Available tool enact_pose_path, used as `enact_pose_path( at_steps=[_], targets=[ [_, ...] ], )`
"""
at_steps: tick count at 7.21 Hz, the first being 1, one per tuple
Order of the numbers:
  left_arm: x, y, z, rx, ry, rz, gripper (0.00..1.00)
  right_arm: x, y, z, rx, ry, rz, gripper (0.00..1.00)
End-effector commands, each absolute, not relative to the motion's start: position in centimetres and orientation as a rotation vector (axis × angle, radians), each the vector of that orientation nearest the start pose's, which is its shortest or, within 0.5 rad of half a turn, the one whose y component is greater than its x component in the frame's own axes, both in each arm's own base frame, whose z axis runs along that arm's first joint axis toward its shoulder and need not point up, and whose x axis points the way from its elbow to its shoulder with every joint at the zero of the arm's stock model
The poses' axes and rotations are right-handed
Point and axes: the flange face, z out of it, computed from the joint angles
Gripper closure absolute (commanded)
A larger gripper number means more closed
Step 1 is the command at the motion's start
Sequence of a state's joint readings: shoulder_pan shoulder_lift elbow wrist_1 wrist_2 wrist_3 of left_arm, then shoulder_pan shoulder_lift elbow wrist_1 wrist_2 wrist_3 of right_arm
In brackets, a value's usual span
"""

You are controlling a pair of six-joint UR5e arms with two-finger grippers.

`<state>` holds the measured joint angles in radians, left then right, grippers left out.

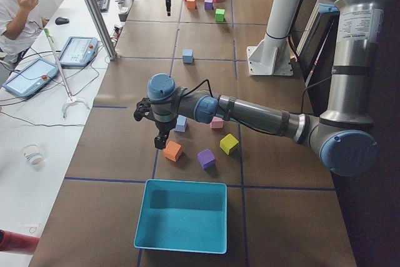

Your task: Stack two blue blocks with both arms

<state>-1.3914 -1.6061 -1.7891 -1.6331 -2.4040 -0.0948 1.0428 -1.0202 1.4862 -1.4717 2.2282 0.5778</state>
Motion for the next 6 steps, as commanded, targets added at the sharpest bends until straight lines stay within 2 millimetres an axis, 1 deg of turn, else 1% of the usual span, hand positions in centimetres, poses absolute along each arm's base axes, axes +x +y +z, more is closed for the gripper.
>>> enact_pose_path(
  at_steps=[1, 2, 3, 4, 5, 6],
  targets=[
    [11.4, -51.0, 48.0, 0.158, 0.921, 0.182, 0.00, -12.5, -59.0, 46.4, 0.201, -0.793, -0.292, 0.00],
    [15.4, -50.5, 48.4, 0.158, 0.895, 0.182, 0.00, -5.7, -54.9, 50.4, 0.214, -0.766, -0.354, 0.00],
    [17.7, -50.3, 49.0, 0.175, 0.844, 0.175, 0.00, -0.2, -51.4, 54.4, 0.218, -0.740, -0.409, 0.00],
    [20.0, -50.2, 49.8, 0.171, 0.825, 0.178, 0.00, 3.9, -47.7, 59.0, 0.208, -0.726, -0.442, 0.00],
    [21.5, -50.7, 50.5, 0.169, 0.839, 0.158, 0.00, 5.1, -44.7, 61.9, 0.172, -0.726, -0.425, 0.00],
    [23.5, -50.9, 52.1, 0.183, 0.836, 0.144, 0.00, 5.1, -44.0, 62.4, 0.155, -0.727, -0.407, 0.00]
  ],
)
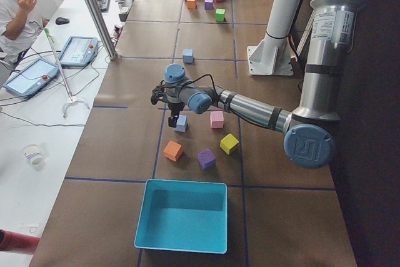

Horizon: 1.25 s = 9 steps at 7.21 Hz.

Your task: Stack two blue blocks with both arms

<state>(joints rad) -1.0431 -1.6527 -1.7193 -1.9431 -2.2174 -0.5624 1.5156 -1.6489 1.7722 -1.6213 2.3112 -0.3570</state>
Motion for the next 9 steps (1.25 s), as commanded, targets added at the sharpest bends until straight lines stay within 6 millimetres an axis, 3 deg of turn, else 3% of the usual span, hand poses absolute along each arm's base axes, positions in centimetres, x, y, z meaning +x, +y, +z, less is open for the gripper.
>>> enact_pose_path(
  at_steps=[1, 2, 5, 6, 7, 8, 9],
  targets=[
    [26.1, -51.3, 51.4, 0.174, 0.856, 0.125, 0.00, 5.1, -44.1, 62.3, 0.157, -0.727, -0.406, 0.00],
    [28.1, -50.9, 51.1, 0.161, 0.854, 0.132, 0.00, 5.1, -44.1, 62.4, 0.154, -0.728, -0.404, 0.00],
    [30.9, -50.1, 54.6, 0.125, 0.790, 0.152, 0.00, 5.1, -44.1, 62.6, 0.151, -0.728, -0.403, 0.00],
    [31.2, -50.1, 54.3, 0.124, 0.793, 0.146, 0.28, 5.1, -44.1, 62.6, 0.151, -0.728, -0.403, 0.00],
    [31.3, -50.2, 53.7, 0.128, 0.800, 0.146, 0.88, 5.1, -44.1, 62.4, 0.154, -0.728, -0.404, 0.00],
    [31.3, -50.2, 53.0, 0.134, 0.811, 0.151, 0.99, 5.1, -44.1, 62.4, 0.154, -0.729, -0.404, 0.00],
    [31.7, -50.7, 50.1, 0.158, 0.833, 0.154, 1.00, 5.1, -44.1, 62.4, 0.154, -0.729, -0.404, 0.00]
  ],
)
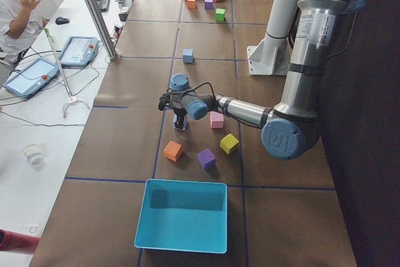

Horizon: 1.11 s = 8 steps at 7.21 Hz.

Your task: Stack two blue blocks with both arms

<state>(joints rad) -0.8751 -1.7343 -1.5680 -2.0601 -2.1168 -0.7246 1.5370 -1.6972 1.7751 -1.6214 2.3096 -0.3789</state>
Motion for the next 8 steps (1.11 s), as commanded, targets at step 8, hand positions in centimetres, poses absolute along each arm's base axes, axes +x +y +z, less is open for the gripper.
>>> enact_pose_path(
  at_steps=[8],
  targets=[
    [59.5, -52.3, 12.1, 0.114, 0.881, 0.032, 0.97, 5.1, -44.0, 62.6, 0.148, -0.732, -0.400, 0.00]
  ],
)
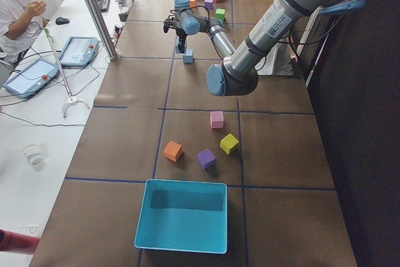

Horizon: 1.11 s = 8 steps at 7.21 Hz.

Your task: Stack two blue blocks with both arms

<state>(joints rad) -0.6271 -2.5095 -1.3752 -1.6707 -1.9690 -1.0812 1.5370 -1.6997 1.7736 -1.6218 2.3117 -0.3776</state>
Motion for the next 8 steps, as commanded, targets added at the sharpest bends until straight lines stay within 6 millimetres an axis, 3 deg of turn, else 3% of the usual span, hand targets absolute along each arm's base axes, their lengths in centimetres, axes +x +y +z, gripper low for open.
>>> enact_pose_path(
  at_steps=[1, 2, 6, 7, 8],
  targets=[
    [60.4, -51.4, 12.7, 0.103, 0.873, 0.045, 0.91, 5.1, -44.0, 62.7, 0.146, -0.732, -0.399, 0.00],
    [60.8, -51.0, 13.1, 0.094, 0.867, 0.049, 0.83, 5.1, -44.0, 62.7, 0.148, -0.732, -0.400, 0.00],
    [60.5, -50.8, 13.8, 0.061, 0.813, 0.036, 0.79, 5.1, -43.9, 62.7, 0.146, -0.732, -0.399, 0.00],
    [60.4, -50.9, 13.8, 0.059, 0.814, 0.036, 0.66, 5.1, -43.8, 62.8, 0.145, -0.732, -0.399, 0.00],
    [60.4, -50.9, 13.8, 0.060, 0.820, 0.036, 0.46, 5.1, -43.8, 62.9, 0.144, -0.732, -0.398, 0.00]
  ],
)
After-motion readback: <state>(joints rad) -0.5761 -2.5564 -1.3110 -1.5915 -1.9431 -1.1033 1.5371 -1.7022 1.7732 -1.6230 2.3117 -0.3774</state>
